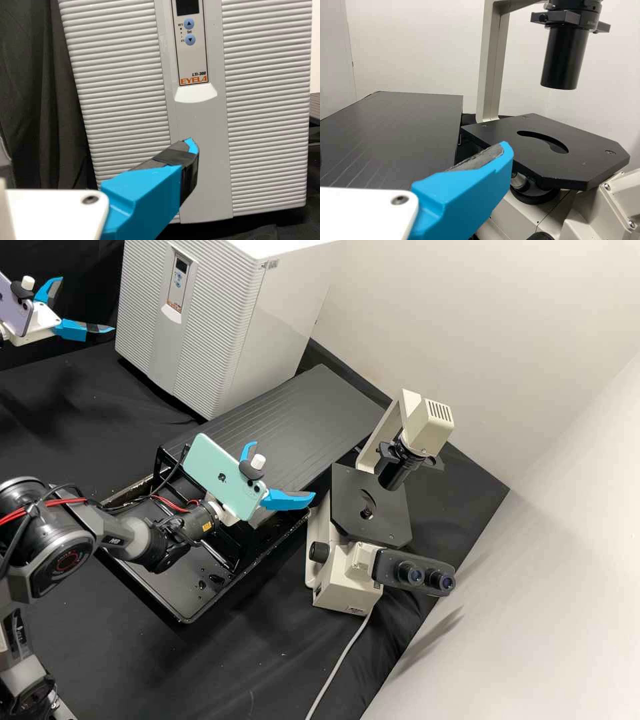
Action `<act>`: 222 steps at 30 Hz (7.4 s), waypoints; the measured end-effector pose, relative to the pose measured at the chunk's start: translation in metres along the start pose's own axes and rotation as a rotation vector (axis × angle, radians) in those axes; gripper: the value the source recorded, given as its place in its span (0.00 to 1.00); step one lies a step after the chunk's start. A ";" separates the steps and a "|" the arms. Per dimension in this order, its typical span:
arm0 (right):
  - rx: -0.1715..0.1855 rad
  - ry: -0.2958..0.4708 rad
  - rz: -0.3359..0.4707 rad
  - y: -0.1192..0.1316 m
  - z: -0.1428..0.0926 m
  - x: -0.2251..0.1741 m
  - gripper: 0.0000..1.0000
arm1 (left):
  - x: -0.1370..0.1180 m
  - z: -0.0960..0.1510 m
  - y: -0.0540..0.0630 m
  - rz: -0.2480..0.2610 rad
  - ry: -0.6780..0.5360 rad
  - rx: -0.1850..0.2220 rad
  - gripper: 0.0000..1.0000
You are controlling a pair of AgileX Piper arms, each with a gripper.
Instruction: Open the incubator door
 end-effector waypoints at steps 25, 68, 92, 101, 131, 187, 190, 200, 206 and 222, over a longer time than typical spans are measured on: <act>0.000 0.000 0.000 0.000 0.000 0.000 1.00 | 0.036 -0.006 0.000 -0.010 -0.164 -0.045 1.00; 0.000 0.000 0.000 0.000 0.000 0.000 1.00 | 0.133 -0.064 -0.009 -0.006 -0.276 -0.198 1.00; 0.000 0.000 0.000 0.000 0.000 0.000 1.00 | 0.134 -0.067 -0.015 -0.016 -0.272 -0.224 0.00; 0.000 0.000 0.000 0.000 0.000 0.000 1.00 | 0.135 -0.067 -0.015 -0.016 -0.271 -0.225 0.00; 0.000 0.000 0.000 0.000 0.000 0.000 1.00 | 0.131 -0.071 -0.022 -0.017 -0.224 -0.275 0.00; 0.000 0.000 0.000 0.000 0.000 0.000 1.00 | 0.109 -0.053 -0.034 -0.056 -0.323 -0.268 0.00; 0.000 0.000 0.000 0.000 0.000 0.000 1.00 | 0.108 -0.053 -0.035 -0.059 -0.323 -0.269 0.00; 0.000 0.000 0.000 0.000 0.000 0.000 1.00 | 0.098 -0.051 -0.035 -0.075 -0.318 -0.274 1.00; 0.000 0.000 0.000 0.000 0.000 0.000 1.00 | 0.083 -0.048 -0.025 -0.060 -0.294 -0.270 1.00; 0.000 0.000 0.000 0.000 0.000 0.000 1.00 | 0.058 -0.065 -0.025 -0.048 -0.161 -0.316 1.00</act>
